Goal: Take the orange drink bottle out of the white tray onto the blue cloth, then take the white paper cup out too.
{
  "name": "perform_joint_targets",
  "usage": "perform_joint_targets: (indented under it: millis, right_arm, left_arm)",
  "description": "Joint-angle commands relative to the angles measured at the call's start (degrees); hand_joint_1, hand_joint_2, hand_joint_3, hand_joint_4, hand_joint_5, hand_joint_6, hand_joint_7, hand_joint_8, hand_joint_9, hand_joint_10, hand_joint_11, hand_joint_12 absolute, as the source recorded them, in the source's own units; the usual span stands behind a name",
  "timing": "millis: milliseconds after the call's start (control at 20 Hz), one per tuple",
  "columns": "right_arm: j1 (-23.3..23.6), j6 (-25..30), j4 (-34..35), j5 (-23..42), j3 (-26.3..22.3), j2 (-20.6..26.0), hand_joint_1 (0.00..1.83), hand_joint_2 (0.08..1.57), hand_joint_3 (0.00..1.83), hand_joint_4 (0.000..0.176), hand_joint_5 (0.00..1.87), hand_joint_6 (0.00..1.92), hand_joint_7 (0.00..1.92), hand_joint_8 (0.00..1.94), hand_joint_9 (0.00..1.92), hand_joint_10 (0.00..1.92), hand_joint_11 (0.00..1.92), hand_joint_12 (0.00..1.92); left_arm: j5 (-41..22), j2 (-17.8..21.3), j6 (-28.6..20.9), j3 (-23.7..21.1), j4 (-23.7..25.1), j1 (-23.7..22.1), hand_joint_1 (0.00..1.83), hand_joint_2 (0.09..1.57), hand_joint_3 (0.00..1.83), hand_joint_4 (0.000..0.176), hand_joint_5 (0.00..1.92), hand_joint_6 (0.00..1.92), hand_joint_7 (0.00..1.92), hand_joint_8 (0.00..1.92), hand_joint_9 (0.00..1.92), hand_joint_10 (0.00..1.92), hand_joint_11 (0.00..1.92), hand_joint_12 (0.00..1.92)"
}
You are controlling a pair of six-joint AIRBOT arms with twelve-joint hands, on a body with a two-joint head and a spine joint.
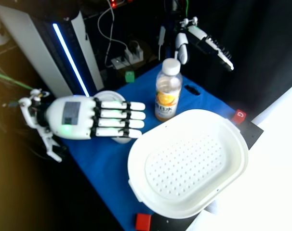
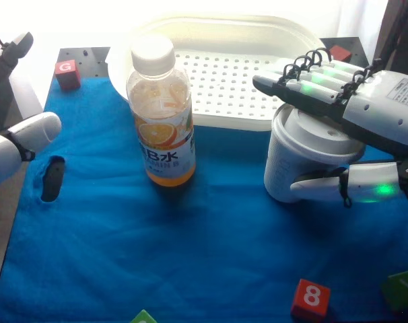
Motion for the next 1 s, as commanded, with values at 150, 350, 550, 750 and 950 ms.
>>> perform_joint_targets:
  millis: [150,350,550,750,950]
  right_arm:
    - [0.46,-0.06,0.46,6.45,-0.92,0.27,0.46,1.04,0.00,0.102,0.00,0.00,0.00,0.00,0.00,0.00,0.00,0.00]
    - [0.46,-0.06,0.48,8.29,-1.22,0.40,0.46,1.02,0.00,0.129,0.00,0.00,0.00,0.00,0.00,0.00,0.00,0.89]
    - [0.47,-0.07,0.52,9.77,-1.26,0.91,0.53,1.00,0.00,0.156,0.00,0.00,0.00,0.00,0.00,0.00,0.00,0.79]
    - [0.47,-0.07,0.54,10.92,-1.47,1.84,0.58,0.99,0.00,0.134,0.00,0.00,0.00,0.00,0.00,0.00,0.00,0.00]
    - [0.47,-0.07,1.28,13.57,-2.10,3.09,0.56,0.99,0.00,0.124,0.00,0.00,0.00,0.00,0.00,0.00,0.00,0.00]
  left_arm:
    - [-7.75,-0.06,-0.23,0.01,0.24,0.14,0.47,1.32,0.00,0.052,0.00,0.00,0.00,0.00,0.00,0.00,0.00,0.00]
    - [-7.78,-0.12,-0.24,-0.03,0.18,0.30,0.47,1.31,0.00,0.048,0.00,0.00,0.00,0.00,0.00,0.00,0.00,0.00]
    - [-7.79,-0.12,-0.24,-0.03,0.13,0.44,0.47,1.31,0.00,0.054,0.00,0.00,0.00,0.00,0.00,0.00,0.00,0.00]
    - [-7.81,-0.12,-0.27,-0.06,0.04,0.65,0.49,1.32,0.00,0.038,0.00,0.00,0.00,0.00,0.00,0.00,0.00,0.00]
    - [-7.87,-0.12,-0.31,-0.08,-0.05,0.82,0.49,1.31,0.00,0.048,0.00,0.00,0.00,0.00,0.00,0.00,0.00,0.00]
